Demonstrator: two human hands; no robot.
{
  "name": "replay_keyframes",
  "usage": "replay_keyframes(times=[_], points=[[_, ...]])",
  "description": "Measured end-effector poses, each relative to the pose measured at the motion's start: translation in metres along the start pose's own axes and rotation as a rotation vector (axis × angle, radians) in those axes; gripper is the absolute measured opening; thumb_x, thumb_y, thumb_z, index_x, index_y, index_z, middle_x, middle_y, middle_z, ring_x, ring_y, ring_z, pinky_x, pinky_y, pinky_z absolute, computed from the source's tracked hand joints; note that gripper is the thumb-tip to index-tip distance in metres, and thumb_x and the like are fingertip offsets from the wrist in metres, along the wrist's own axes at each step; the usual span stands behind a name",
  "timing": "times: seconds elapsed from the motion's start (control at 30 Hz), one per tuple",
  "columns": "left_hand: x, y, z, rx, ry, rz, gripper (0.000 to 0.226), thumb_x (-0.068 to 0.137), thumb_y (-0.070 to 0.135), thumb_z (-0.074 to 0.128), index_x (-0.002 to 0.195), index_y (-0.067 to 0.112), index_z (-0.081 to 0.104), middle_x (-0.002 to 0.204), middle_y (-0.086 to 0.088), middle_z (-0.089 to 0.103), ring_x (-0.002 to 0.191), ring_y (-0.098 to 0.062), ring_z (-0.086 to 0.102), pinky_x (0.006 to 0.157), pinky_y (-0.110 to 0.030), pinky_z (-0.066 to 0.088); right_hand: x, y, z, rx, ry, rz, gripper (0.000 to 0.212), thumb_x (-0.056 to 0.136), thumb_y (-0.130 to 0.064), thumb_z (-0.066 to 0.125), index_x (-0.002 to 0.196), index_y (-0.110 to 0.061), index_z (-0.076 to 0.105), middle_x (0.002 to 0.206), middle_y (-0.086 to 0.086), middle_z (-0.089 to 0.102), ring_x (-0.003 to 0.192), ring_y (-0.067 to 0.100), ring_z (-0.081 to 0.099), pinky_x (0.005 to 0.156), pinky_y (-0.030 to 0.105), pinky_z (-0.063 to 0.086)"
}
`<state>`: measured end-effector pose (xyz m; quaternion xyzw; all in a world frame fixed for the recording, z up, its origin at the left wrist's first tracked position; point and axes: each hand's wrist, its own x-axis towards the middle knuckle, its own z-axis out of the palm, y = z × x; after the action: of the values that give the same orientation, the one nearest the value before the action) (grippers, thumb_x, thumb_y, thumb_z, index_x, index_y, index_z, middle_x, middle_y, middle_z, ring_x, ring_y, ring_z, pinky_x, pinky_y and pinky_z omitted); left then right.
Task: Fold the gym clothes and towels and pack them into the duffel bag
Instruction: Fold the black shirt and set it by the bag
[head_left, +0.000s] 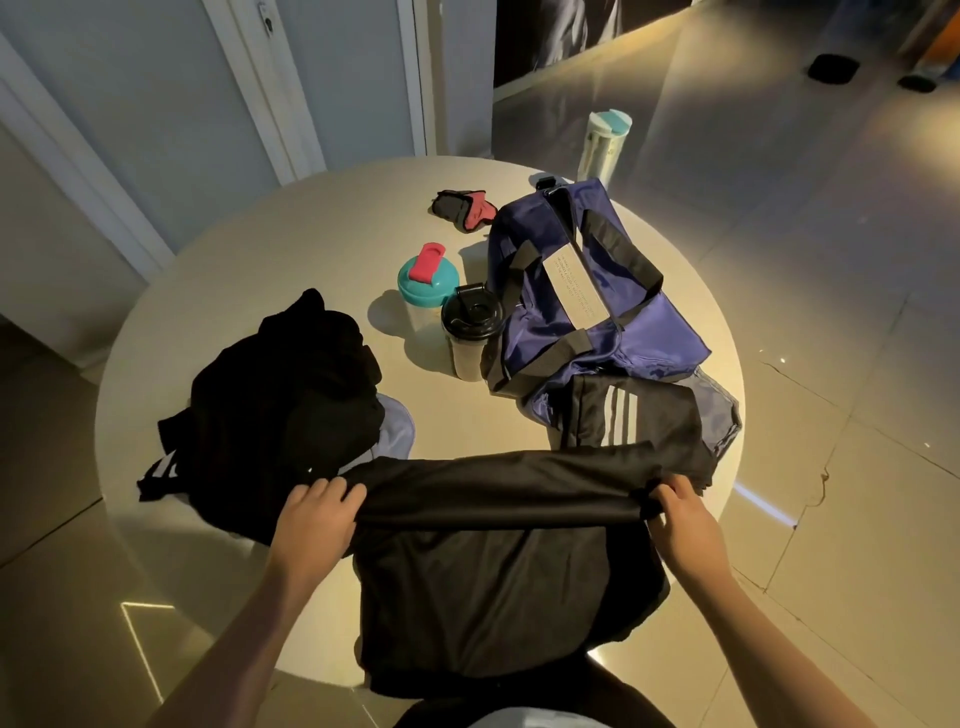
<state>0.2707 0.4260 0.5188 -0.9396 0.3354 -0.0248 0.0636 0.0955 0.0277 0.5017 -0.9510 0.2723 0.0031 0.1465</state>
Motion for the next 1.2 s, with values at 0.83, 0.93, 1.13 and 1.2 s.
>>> replay_keyframes(times=[0.83,0.93,1.13,1.2], points=[[0.04,0.031,-0.013,-0.082,-0.258,-0.059,0.067,0.088,0.016,0.059,0.147,0.027,0.028,0.15,0.009,0.032,0.139,-0.016,0.027,0.112,-0.034,0.022,0.04,-0.02,-0.01,-0.31,-0.171,-0.275,0.061,0.085,-0.025,0.06,0.141,-0.02,0.036,0.135,0.001,0.048,0.126,0.025,0.04,0.107,0.039,0.025],[0.048,0.027,-0.007,0.004,-0.38,-0.054,0.068,0.089,0.026,0.06,0.147,0.028,0.024,0.145,0.006,0.038,0.136,-0.017,0.03,0.11,-0.035,0.023,0.04,-0.021,-0.006,-0.364,-0.192,-0.239,0.052,0.089,-0.024,0.055,0.138,-0.02,0.041,0.128,0.003,0.05,0.12,0.025,0.041,0.102,0.036,0.028],[0.041,0.03,-0.002,0.134,-0.396,-0.099,0.036,0.093,0.039,0.052,0.127,0.027,0.048,0.127,0.002,0.045,0.123,-0.019,0.038,0.1,-0.033,0.03,0.035,-0.018,-0.005,-0.343,-0.228,-0.244,0.035,0.094,-0.022,0.048,0.129,-0.021,0.052,0.123,0.001,0.052,0.115,0.022,0.043,0.097,0.032,0.03],[0.042,0.029,-0.003,0.128,-0.375,-0.112,0.031,0.095,0.038,0.048,0.124,0.025,0.048,0.126,0.002,0.047,0.121,-0.017,0.04,0.098,-0.032,0.032,0.037,-0.018,-0.009,-0.3,-0.212,-0.243,0.032,0.093,-0.019,0.048,0.124,-0.02,0.055,0.12,0.002,0.058,0.112,0.023,0.048,0.094,0.032,0.032]])
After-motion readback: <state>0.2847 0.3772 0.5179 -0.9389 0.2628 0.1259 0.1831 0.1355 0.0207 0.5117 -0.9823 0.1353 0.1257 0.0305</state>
